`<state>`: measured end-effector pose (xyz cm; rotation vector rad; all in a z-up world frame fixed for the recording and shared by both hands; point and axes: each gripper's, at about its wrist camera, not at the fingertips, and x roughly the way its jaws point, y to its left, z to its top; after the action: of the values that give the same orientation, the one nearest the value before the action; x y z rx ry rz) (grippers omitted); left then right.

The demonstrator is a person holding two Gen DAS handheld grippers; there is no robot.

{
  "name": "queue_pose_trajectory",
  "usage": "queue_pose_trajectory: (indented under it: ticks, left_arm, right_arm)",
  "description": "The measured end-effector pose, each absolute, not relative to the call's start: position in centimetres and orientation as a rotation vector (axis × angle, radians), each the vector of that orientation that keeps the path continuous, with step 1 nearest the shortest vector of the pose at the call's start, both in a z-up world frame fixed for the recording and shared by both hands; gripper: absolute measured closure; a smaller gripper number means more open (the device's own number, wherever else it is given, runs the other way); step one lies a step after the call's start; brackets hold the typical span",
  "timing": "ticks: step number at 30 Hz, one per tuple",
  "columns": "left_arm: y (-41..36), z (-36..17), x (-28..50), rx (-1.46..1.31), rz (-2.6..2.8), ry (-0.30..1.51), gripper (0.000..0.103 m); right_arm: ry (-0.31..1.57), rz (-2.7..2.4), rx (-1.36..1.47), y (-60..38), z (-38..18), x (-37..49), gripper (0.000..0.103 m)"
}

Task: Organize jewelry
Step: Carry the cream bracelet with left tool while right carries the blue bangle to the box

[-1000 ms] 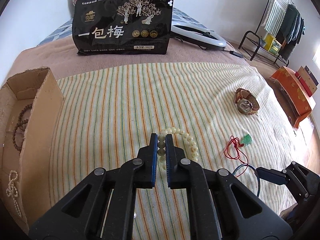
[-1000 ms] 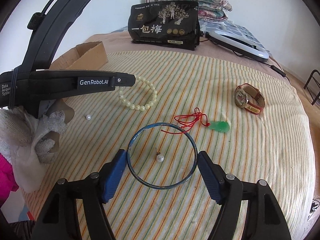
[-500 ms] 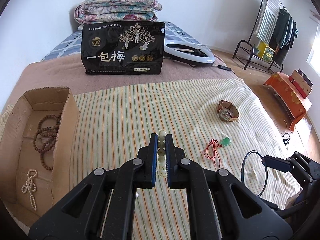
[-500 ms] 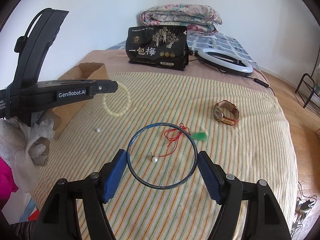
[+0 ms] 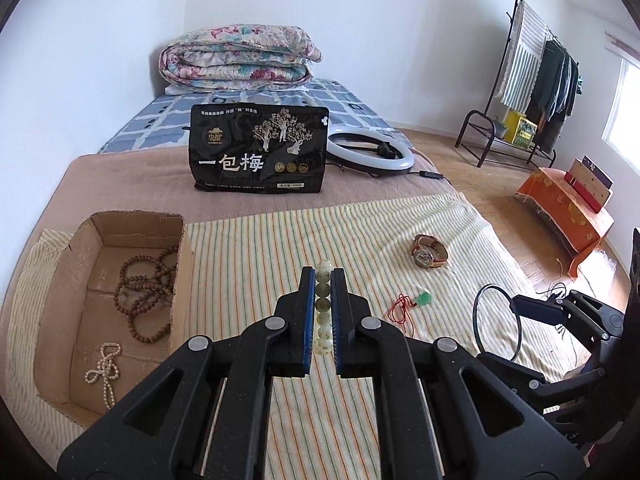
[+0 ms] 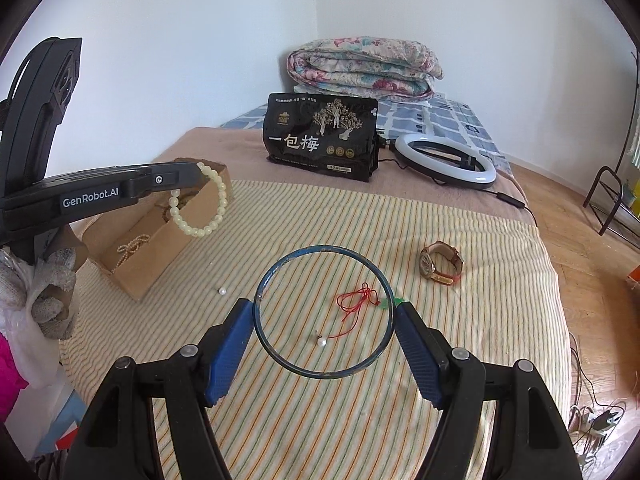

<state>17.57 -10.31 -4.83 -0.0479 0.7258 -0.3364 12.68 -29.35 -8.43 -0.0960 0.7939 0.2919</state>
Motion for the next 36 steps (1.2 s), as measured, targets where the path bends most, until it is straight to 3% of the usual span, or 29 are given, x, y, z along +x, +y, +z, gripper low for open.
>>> queue_pose_trajectory:
  ticks: [20,36]
  left_arm:
    - [-0.4,-0.9,14.1,-0.068,-0.226,0.636,0.098]
    - [8.4,-2.3,13.9,-0.112,-0.096,0.645,0.098]
  right_arm:
    - [0.729,0.386,-0.139,-22.2,-4.6,14.2,0.029]
    - [0.72,0.495,-0.182,-14.1,-2.9,17.7,0.029]
